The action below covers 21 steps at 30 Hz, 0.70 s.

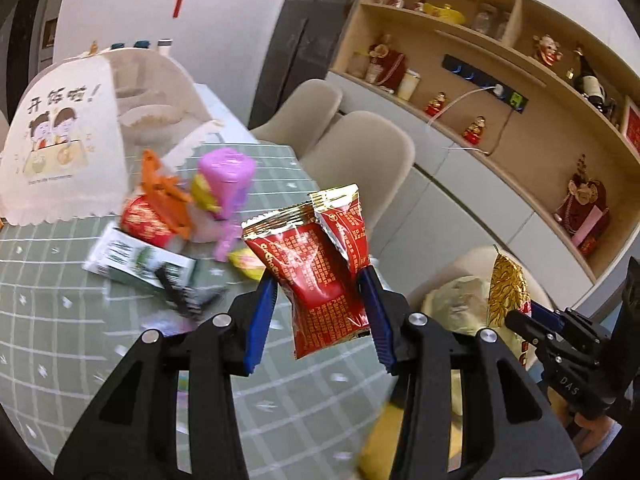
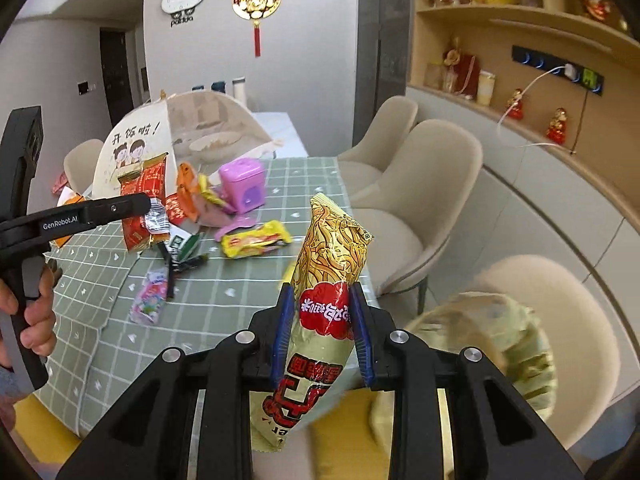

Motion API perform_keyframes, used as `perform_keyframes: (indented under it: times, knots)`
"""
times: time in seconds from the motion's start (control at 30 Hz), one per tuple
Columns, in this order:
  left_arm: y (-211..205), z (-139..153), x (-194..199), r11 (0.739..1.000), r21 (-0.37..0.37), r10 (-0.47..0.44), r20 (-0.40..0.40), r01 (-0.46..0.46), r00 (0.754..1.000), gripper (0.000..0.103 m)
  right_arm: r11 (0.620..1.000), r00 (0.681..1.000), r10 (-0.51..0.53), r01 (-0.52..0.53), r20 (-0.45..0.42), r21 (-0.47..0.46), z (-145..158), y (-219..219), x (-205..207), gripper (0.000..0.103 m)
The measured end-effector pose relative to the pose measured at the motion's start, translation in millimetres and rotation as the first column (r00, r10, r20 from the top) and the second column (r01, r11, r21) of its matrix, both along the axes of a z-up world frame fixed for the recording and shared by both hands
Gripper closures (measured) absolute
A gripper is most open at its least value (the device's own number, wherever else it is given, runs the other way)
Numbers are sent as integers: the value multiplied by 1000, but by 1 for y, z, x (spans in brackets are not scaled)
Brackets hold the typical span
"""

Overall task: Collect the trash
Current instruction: 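Carry both wrappers to the yellow bag and open the left gripper over it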

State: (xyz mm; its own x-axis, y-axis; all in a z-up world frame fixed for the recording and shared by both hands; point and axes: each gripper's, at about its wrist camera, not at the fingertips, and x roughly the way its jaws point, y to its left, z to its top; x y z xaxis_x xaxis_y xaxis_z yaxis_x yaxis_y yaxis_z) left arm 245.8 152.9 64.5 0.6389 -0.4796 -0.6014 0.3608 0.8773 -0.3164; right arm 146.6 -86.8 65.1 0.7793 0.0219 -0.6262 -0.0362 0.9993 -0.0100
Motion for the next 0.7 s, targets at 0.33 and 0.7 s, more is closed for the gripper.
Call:
perform_keyframes:
  times: [0.33,0.7]
  knots:
    - [-153,-4,-43,987,-57,-146,40,148,989,61,994,994,-93,96,57,-48,0,-122,-62,76]
    - [-278,-42,-47,966,-59,-251,-2,251,968,58,985,983,-170,170,65,7,-12,-205,-77,76]
